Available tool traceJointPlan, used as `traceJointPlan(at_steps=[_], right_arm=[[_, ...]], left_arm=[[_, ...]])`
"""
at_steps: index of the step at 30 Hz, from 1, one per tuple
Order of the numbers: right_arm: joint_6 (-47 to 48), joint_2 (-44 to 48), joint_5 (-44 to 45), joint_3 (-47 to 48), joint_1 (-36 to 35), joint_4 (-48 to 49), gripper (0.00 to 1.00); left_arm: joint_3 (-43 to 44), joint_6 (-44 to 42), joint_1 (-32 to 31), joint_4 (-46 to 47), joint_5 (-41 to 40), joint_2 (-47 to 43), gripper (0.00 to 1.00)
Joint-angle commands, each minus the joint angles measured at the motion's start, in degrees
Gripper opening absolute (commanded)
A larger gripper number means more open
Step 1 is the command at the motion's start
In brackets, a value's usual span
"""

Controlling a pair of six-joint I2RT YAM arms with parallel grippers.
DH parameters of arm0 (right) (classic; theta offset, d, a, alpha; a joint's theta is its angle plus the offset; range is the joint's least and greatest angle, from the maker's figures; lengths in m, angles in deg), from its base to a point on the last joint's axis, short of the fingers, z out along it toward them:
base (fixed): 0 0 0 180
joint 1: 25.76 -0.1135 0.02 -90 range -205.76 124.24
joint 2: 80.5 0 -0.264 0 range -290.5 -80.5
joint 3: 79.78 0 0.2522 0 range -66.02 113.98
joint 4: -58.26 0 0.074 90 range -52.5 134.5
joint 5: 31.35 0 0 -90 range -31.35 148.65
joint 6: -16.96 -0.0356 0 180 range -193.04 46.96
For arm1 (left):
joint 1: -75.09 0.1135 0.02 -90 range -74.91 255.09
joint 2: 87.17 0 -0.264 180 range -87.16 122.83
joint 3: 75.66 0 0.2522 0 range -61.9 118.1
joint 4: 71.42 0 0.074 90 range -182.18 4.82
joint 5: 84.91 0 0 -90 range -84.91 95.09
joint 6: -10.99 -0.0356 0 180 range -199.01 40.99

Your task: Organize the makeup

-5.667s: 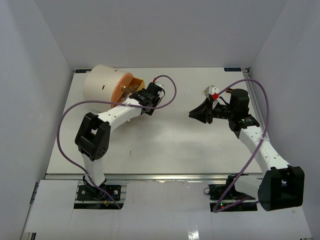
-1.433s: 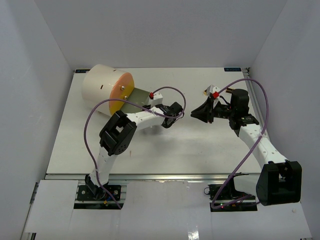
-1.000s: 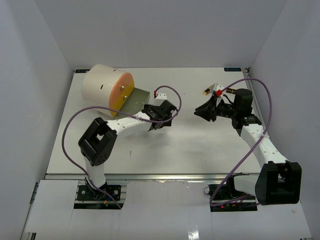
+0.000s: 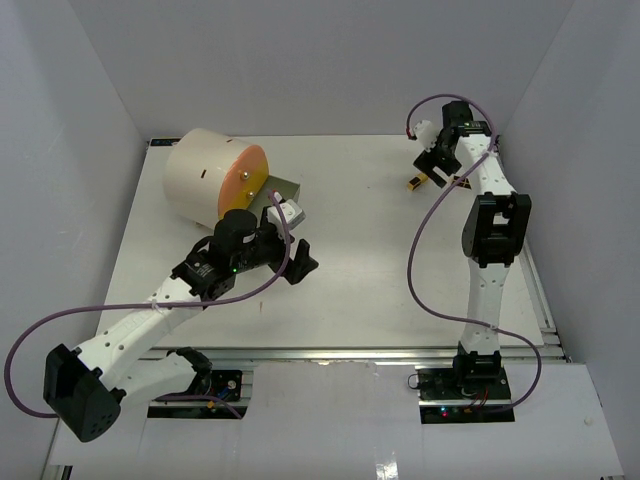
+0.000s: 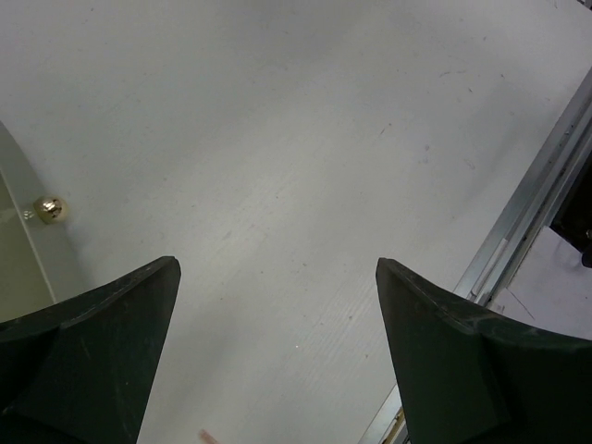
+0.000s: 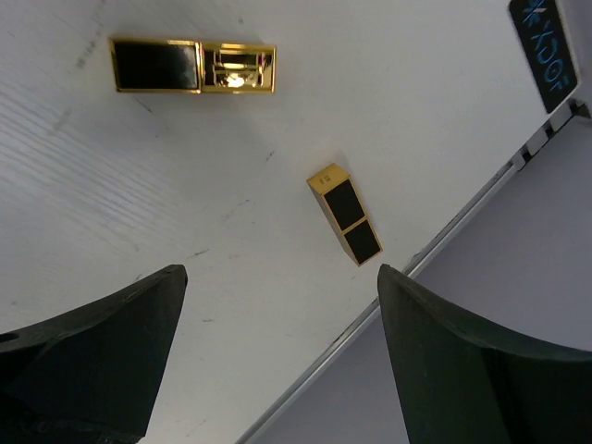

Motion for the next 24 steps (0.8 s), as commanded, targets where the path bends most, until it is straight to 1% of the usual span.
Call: traceJointPlan(at_steps=[1,3,4,6,11,21,24], right_arm=[[10.7,-5.3,7.5,5.7,1.7,-3.4,0.9],[12.9,-5.7,5.6,5.5,2.3,-1.5,0.9],[14.7,-5.3,4.0,4.2,2.3,-0.9,0.9],[16.3,-5.1,3.5,2.1,2.5,2.0,0.9],[17.5,-8.5,3.6,5.5,5.3,3.5,0.91],[20.5,-11.5,0.6,4.8,7.8,8.0,0.98],[21.4,-12.0,0.1,4.8,7.8,8.1,1.0]], left_arm=[[-0.5,-1.1,0.4,2.0,-2.1,-1.3,0.98],[-0.5,-1.1,0.4,1.9,-2.4,-0.8,0.98],[-0.5,-1.1,0.6,1.9,-2.5,-0.6,0.98],[-0.5,-1.1,0.8,1.9,-2.7,-0.2,0.98],[-0.6,-1.0,1.7,2.0,-2.9,0.0,0.98],[-0.7,-0.8,2.7,2.0,-2.5,1.5,0.98],[-0.7,-0.7,3.0,2.0,-2.5,1.8,0.98]])
